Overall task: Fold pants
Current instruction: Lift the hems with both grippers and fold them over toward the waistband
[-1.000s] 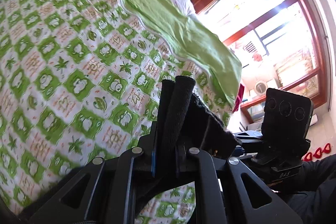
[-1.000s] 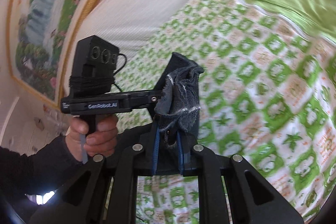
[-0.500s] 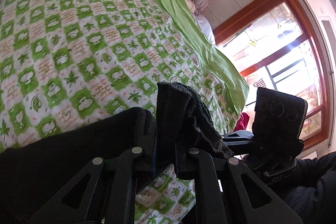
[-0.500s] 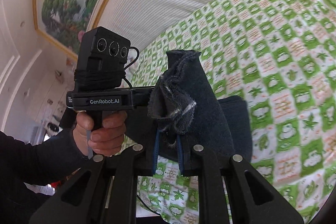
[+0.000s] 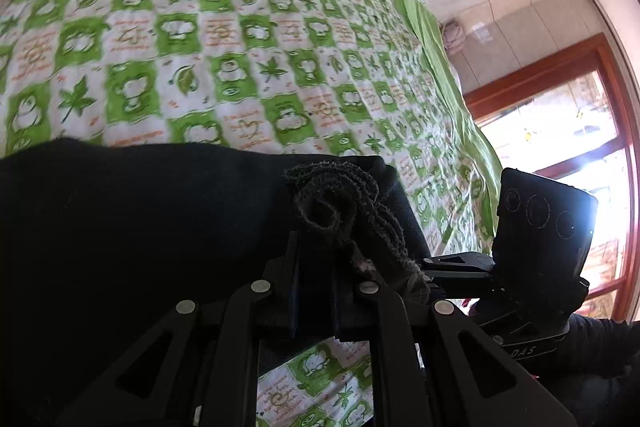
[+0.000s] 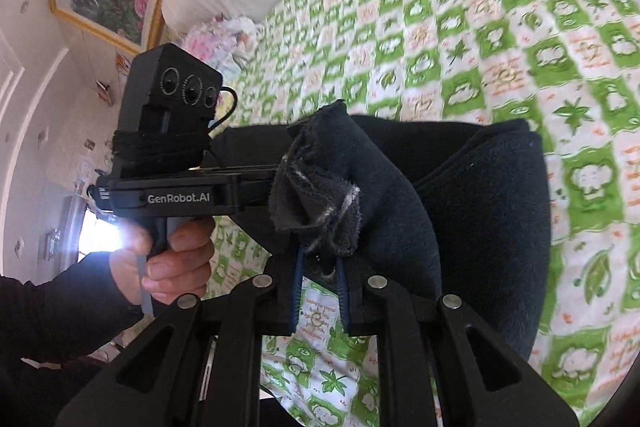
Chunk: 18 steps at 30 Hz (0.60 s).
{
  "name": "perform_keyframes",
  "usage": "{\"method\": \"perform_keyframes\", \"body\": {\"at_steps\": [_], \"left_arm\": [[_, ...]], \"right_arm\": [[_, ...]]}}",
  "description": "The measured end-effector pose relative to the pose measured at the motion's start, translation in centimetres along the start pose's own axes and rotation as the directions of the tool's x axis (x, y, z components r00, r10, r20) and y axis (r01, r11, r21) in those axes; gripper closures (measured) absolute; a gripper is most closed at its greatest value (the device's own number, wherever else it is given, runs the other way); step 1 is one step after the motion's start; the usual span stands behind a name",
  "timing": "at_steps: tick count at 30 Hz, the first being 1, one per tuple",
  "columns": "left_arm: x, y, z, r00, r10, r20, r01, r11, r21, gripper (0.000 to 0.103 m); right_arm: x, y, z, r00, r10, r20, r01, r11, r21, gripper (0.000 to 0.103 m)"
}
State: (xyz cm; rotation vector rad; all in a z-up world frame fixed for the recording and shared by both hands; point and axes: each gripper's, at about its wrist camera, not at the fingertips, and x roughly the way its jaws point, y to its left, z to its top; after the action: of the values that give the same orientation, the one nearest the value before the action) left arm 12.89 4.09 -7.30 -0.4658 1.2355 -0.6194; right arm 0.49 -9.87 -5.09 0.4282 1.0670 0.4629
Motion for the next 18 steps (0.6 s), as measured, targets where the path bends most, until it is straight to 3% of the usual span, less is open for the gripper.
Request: {"method": "perform_keyframes", "body": {"at_steps": [11, 13, 18], "left_arm": [[-3.5, 3.1, -1.8, 0.993, -0.038, 0.115, 0.049, 0.994, -0.097, 0.095], [-4.6, 3.8, -2.5, 0.988, -0.052, 0.145, 0.069, 0.991, -0.113, 0.095], [-6.4, 4.6, -3.5, 0.975, -0.062, 0.213, 0.098, 0.981, -0.165, 0.095]], "right_arm": [[3.7, -0.1, 0.6, 0.992, -0.078, -0.102, 0.077, 0.997, -0.015, 0.085], [4.0, 0.0, 0.6, 0.991, -0.089, -0.104, 0.088, 0.996, -0.011, 0.081], [4.5, 1.5, 1.0, 0.987, -0.09, -0.134, 0.087, 0.996, -0.028, 0.058]]}}
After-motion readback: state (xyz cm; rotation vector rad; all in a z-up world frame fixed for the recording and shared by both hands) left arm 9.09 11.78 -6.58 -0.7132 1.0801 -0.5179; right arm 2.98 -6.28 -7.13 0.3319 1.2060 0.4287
